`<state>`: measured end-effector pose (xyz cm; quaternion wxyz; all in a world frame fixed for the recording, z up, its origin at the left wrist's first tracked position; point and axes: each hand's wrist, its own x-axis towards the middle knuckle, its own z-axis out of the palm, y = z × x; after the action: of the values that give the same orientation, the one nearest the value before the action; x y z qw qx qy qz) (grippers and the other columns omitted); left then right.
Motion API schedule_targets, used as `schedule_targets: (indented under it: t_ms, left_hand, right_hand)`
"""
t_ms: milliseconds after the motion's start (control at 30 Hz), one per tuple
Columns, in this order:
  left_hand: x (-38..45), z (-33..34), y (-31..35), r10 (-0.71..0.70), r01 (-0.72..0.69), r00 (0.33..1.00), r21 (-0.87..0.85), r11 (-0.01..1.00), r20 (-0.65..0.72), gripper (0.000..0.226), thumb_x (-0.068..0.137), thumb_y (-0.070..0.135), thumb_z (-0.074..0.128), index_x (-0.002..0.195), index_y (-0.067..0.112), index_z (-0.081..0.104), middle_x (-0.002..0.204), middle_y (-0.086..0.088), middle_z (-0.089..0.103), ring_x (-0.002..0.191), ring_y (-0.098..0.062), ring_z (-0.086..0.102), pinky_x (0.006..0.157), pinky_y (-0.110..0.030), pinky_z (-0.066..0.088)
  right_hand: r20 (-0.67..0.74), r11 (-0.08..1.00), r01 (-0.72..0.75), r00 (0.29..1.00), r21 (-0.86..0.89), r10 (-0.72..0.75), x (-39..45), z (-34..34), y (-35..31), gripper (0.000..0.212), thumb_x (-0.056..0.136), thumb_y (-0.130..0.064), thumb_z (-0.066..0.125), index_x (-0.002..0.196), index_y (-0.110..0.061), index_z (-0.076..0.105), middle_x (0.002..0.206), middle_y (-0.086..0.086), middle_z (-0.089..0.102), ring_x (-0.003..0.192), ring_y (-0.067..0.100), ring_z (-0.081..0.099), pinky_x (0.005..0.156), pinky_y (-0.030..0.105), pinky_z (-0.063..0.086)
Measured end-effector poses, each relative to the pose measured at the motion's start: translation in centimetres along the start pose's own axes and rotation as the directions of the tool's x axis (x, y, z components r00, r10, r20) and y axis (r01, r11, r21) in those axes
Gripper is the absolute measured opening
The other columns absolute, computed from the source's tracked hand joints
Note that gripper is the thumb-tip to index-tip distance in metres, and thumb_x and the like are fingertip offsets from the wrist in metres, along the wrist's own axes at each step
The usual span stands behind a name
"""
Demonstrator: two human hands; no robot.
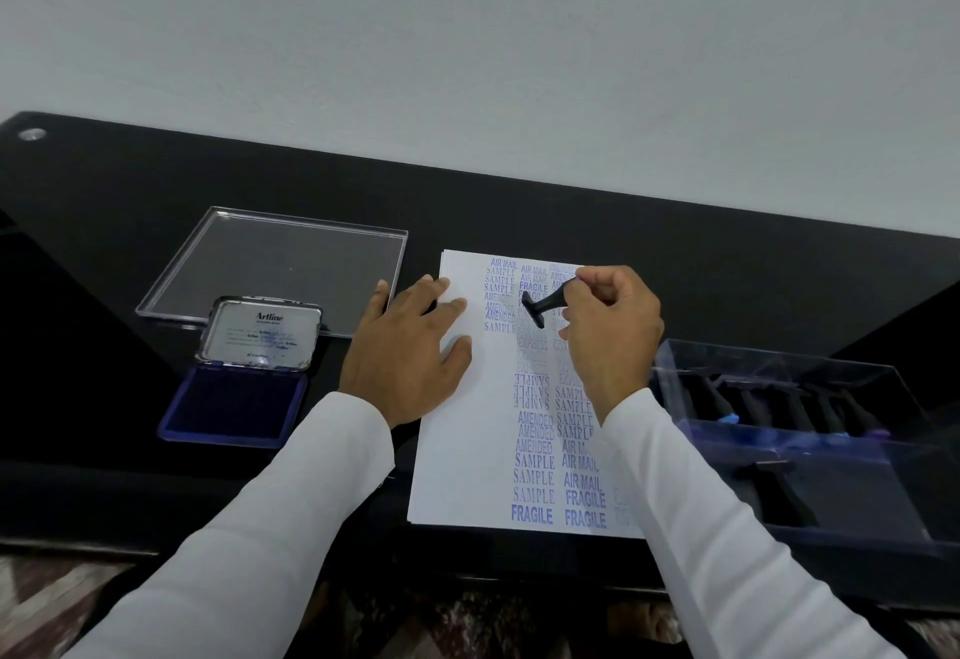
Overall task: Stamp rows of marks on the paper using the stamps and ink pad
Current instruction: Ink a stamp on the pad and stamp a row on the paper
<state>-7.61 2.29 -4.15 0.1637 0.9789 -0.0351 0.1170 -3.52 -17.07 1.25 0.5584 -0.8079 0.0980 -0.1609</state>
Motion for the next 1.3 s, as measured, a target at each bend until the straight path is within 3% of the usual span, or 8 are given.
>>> schedule_targets:
  t_ms: [267,433,600,767,967,1100,1300]
  left_hand:
    - [-1.2,-2.6,-0.1,0.002,-0.002,0.997,-0.001,1.0,-0.076,0.053,0.095,0.05,0.043,0.136,0.022,0.061,0.149,0.0,0.051,0.143,-0.021,0.041,0.124,-0.052,0.013]
    - [-3.8,-5.7,-2.1,-0.035,0.035,0.996,-0.008,0.999,-0.083,0.056,0.094,0.054,0.043,0.138,0.024,0.058,0.15,0.001,0.05,0.144,-0.019,0.038,0.124,-0.051,0.016]
    - [-7.4,-8.5,-5.4,-0.107,0.11,0.989,0.026,0.994,-0.106,0.06,0.09,0.057,0.043,0.138,0.023,0.058,0.149,0.0,0.051,0.142,-0.02,0.041,0.124,-0.048,0.017]
    - [-11.7,-10.6,-8.8,-0.203,0.211,0.971,0.057,0.976,-0.125,0.061,0.089,0.058,0.047,0.136,0.021,0.06,0.145,0.0,0.054,0.134,-0.022,0.048,0.119,-0.051,0.029]
    - [-15.5,-11.6,-12.2,-0.283,0.291,0.952,0.053,0.955,-0.12,0.07,0.086,0.064,0.042,0.141,0.021,0.057,0.148,-0.001,0.052,0.138,-0.02,0.044,0.123,-0.048,0.02]
    - [-16.9,-11.2,-13.8,-0.306,0.312,0.945,0.033,0.95,-0.118,0.073,0.086,0.066,0.039,0.142,0.021,0.055,0.15,-0.001,0.049,0.143,-0.02,0.04,0.122,-0.047,0.023]
    - [-17.4,-10.1,-14.9,-0.312,0.316,0.945,0.018,0.949,-0.1,0.07,0.087,0.064,0.041,0.141,0.022,0.056,0.152,-0.001,0.047,0.147,-0.02,0.033,0.123,-0.047,0.022]
  right_hand:
    - [0.042,0.999,0.032,0.999,0.034,-0.033,-1.5,0.8,-2.0,0.01,0.088,-0.02,0.067,0.089,-0.029,0.066,0.085,-0.012,0.069,0.079,0.013,0.07,0.074,0.04,0.062]
    - [0.119,0.997,0.069,0.99,0.031,-0.072,-3.8,2.7,-3.5,0.008,0.091,-0.023,0.068,0.099,-0.025,0.068,0.091,-0.008,0.071,0.082,0.013,0.07,0.076,0.041,0.062]
    - [0.214,0.993,0.113,0.969,0.047,-0.12,-7.3,5.3,-4.9,0.008,0.092,-0.026,0.067,0.1,-0.028,0.067,0.094,-0.01,0.071,0.084,0.012,0.069,0.077,0.039,0.062]
    - [0.329,0.988,0.137,0.932,0.071,-0.153,-11.2,8.0,-6.9,0.011,0.089,-0.023,0.067,0.099,-0.027,0.069,0.09,-0.011,0.07,0.082,0.01,0.068,0.073,0.039,0.062]
    - [0.432,0.975,0.205,0.874,0.088,-0.223,-14.9,10.6,-8.5,0.012,0.086,-0.018,0.07,0.097,-0.025,0.07,0.086,-0.012,0.068,0.079,0.007,0.066,0.067,0.035,0.062]
    - [0.494,0.947,0.312,0.813,0.078,-0.309,-16.7,11.5,-9.0,0.014,0.088,-0.015,0.069,0.101,-0.02,0.071,0.092,-0.01,0.068,0.082,0.002,0.064,0.069,0.011,0.052]
    - [0.584,0.847,0.531,0.683,0.015,-0.439,-18.1,12.2,-8.8,0.02,0.089,-0.018,0.069,0.109,-0.019,0.071,0.104,-0.007,0.065,0.09,0.008,0.063,0.082,0.024,0.057]
